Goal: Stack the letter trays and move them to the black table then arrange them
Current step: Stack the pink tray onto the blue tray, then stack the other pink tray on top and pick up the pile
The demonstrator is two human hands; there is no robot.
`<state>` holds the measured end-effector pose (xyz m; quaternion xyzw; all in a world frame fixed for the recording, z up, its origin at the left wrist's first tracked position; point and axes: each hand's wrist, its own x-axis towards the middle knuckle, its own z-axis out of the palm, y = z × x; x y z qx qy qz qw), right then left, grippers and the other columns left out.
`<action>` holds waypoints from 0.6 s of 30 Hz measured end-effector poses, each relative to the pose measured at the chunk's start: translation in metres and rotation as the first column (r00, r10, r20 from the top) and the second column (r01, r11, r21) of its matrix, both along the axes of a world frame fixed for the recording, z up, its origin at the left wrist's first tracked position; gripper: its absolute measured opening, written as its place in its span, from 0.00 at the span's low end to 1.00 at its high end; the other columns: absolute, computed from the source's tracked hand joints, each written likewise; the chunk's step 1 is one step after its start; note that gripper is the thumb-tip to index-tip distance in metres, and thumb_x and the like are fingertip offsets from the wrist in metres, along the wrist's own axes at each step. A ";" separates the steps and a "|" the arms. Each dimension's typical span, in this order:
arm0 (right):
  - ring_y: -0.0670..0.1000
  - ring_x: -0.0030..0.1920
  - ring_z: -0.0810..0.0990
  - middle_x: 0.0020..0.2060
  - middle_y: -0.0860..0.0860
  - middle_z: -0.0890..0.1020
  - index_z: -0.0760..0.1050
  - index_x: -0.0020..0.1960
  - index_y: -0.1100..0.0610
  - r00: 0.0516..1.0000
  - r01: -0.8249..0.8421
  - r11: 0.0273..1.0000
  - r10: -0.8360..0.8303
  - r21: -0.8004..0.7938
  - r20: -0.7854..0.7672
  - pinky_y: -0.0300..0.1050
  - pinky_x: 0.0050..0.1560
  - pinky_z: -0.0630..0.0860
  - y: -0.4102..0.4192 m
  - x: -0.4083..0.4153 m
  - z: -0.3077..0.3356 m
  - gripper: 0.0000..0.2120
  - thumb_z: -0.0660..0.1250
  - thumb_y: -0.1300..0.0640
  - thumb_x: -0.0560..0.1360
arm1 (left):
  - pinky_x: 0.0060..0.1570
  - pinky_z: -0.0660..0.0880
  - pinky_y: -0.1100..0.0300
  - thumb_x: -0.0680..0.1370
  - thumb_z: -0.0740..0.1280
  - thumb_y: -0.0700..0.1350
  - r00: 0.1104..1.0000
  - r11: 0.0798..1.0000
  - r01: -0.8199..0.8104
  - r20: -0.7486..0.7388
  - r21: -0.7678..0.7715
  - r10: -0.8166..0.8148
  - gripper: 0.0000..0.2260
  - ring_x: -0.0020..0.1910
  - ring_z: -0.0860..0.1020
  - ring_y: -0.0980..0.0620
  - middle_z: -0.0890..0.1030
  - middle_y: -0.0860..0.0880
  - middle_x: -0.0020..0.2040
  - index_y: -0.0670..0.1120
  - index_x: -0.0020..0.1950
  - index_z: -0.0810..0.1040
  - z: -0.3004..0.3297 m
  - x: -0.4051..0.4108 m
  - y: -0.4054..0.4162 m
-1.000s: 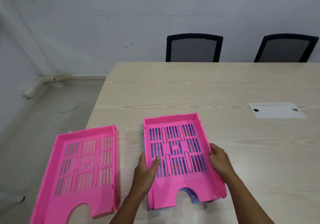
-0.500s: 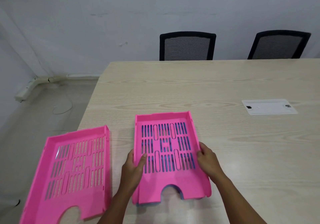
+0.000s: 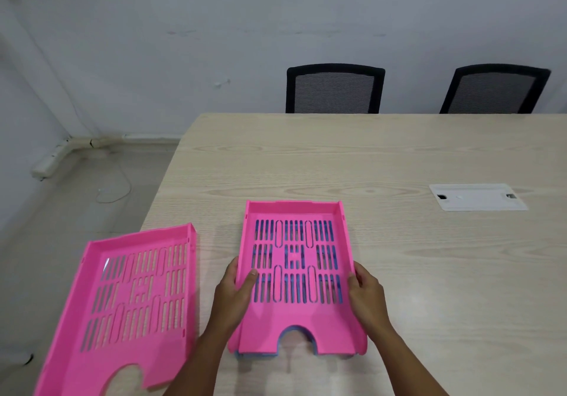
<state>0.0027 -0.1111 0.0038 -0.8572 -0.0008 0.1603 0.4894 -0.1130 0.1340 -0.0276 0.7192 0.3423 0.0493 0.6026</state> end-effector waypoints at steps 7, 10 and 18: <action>0.44 0.48 0.83 0.54 0.49 0.84 0.77 0.66 0.56 0.997 0.052 0.999 -0.052 0.017 0.052 0.32 0.46 0.78 0.004 -0.002 0.005 0.15 0.58 0.61 0.83 | 0.71 0.70 0.41 0.71 0.65 0.70 0.997 0.997 0.071 -0.031 0.014 -0.070 0.40 0.74 0.70 0.48 0.72 0.50 0.76 0.55 0.79 0.61 0.019 0.000 0.002; 0.54 0.66 0.78 0.67 0.54 0.79 0.72 0.73 0.60 0.975 0.163 0.986 -0.164 0.014 0.152 0.49 0.68 0.73 0.011 0.004 0.011 0.20 0.60 0.62 0.81 | 0.75 0.64 0.46 0.80 0.66 0.51 0.998 0.998 0.055 0.008 0.019 -0.055 0.30 0.78 0.65 0.49 0.66 0.49 0.79 0.48 0.80 0.60 0.030 -0.003 0.006; 0.54 0.54 0.83 0.52 0.55 0.85 0.81 0.61 0.62 0.944 0.031 0.994 -0.063 0.103 0.323 0.46 0.60 0.77 0.095 -0.001 0.036 0.13 0.64 0.68 0.78 | 0.72 0.65 0.55 0.80 0.67 0.44 0.986 0.990 -0.121 0.123 0.066 0.112 0.23 0.76 0.68 0.47 0.71 0.47 0.75 0.47 0.75 0.70 0.044 -0.040 0.065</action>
